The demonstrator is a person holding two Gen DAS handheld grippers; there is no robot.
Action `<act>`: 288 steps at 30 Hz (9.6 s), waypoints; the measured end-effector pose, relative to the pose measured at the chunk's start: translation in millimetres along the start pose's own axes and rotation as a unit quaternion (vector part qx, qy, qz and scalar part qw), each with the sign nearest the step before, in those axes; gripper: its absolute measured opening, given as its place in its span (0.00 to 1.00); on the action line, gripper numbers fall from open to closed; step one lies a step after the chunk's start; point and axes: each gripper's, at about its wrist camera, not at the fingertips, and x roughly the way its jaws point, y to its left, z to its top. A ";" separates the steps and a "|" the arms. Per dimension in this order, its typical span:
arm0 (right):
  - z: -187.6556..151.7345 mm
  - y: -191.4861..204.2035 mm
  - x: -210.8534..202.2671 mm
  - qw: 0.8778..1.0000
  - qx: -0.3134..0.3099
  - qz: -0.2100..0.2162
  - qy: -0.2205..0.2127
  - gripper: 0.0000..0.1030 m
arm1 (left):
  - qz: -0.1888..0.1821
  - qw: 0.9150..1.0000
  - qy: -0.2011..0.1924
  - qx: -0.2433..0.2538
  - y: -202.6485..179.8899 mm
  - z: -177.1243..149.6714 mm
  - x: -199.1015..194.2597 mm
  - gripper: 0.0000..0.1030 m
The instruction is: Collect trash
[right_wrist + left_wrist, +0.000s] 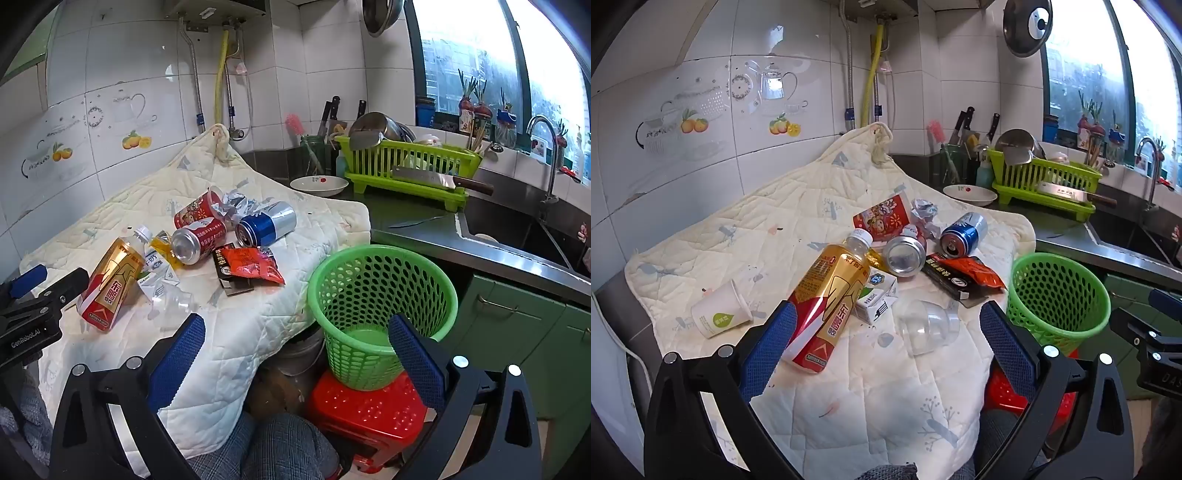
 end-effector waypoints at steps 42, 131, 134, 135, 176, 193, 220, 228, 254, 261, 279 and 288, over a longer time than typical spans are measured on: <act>-1.2 9.0 6.6 1.000 -0.003 0.004 0.007 0.93 | -0.002 1.000 0.011 -0.003 0.1 -3.7 5.1 0.95; 67.2 37.1 273.7 0.954 -0.071 0.225 0.183 0.87 | -0.112 0.989 0.098 0.020 -2.9 -19.2 89.2 0.85; 66.2 39.1 280.0 0.952 -0.075 0.228 0.191 0.81 | -0.121 0.987 0.106 0.020 -7.2 -19.4 96.8 0.82; 65.6 40.1 281.5 0.951 -0.076 0.228 0.194 0.77 | -0.125 0.986 0.111 0.019 -8.9 -19.5 100.9 0.81; 73.0 4.8 202.4 0.967 -0.048 0.224 0.115 0.64 | -0.168 0.969 0.181 0.013 -36.3 -27.9 156.6 0.35; 27.7 -98.9 190.4 0.986 0.004 0.082 0.146 0.65 | -0.214 0.965 0.151 0.025 -57.3 -8.7 130.9 0.14; 14.4 -185.4 135.9 0.991 0.079 0.049 0.101 0.79 | -0.331 0.918 0.183 0.117 -231.7 20.8 183.3 0.14; 6.5 -203.2 118.4 0.991 0.095 0.039 0.091 0.80 | -0.336 0.905 0.227 0.126 -274.9 11.3 214.5 0.27; 7.2 -170.8 108.6 0.990 0.085 0.076 0.087 0.80 | -0.274 0.941 0.178 0.090 -204.3 28.3 168.5 0.55; 19.2 -127.9 110.3 0.989 0.055 0.107 0.084 0.80 | -0.198 0.967 0.141 0.072 -129.5 38.4 139.4 0.62; 49.1 -8.8 144.6 0.976 -0.029 0.189 0.101 0.80 | -0.007 0.992 0.123 0.027 51.9 41.3 109.2 0.80; 57.5 39.6 174.5 0.969 -0.070 0.203 0.121 0.80 | -0.028 0.986 0.165 0.016 83.2 20.8 128.5 0.85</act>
